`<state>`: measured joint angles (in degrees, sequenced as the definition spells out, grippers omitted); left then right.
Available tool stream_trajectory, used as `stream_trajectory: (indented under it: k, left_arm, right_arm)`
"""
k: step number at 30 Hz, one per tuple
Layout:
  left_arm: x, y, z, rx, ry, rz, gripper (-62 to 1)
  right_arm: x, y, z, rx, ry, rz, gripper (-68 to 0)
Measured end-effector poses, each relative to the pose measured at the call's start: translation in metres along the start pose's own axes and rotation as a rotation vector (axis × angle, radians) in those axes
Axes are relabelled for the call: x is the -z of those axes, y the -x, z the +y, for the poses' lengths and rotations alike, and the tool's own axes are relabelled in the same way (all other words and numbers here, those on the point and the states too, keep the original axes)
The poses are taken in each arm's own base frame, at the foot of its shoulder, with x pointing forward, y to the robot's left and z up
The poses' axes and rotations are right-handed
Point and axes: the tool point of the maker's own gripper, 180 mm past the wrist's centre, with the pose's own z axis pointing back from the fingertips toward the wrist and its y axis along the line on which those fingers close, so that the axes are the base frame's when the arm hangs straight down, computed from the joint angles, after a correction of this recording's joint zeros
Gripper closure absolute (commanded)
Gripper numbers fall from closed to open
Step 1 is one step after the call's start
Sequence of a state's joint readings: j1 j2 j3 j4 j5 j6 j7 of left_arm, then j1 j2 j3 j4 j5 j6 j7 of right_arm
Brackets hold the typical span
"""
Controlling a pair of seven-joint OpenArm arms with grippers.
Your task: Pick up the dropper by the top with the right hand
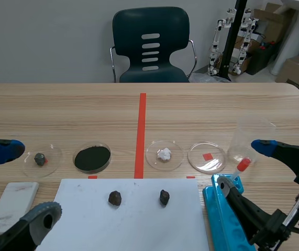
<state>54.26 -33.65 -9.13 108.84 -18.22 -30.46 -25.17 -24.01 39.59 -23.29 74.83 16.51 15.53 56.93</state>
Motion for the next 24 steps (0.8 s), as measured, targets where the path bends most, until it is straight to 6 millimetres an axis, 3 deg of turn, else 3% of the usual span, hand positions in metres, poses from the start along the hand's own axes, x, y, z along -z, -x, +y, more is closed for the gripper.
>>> stream_trajectory:
  k: [6, 11, 22, 24]
  left_arm:
    - [0.0, 0.0, 0.0, 0.0, 0.0, 0.0, -62.3]
    - [0.0, 0.0, 0.0, 0.0, 0.0, 0.0, -62.3]
    - [0.0, 0.0, 0.0, 0.0, 0.0, 0.0, -62.3]
    - [0.0, 0.0, 0.0, 0.0, 0.0, 0.0, -62.3]
  right_arm:
    - [0.003, 0.008, 0.001, -0.007, -0.001, 0.012, -55.2]
    - [0.003, 0.01, 0.003, -0.003, -0.005, 0.024, -46.9]
    - [0.0, 0.016, 0.002, -0.002, -0.002, 0.051, -46.7]
    - [0.0, 0.017, 0.003, -0.001, -0.002, 0.052, -43.2]
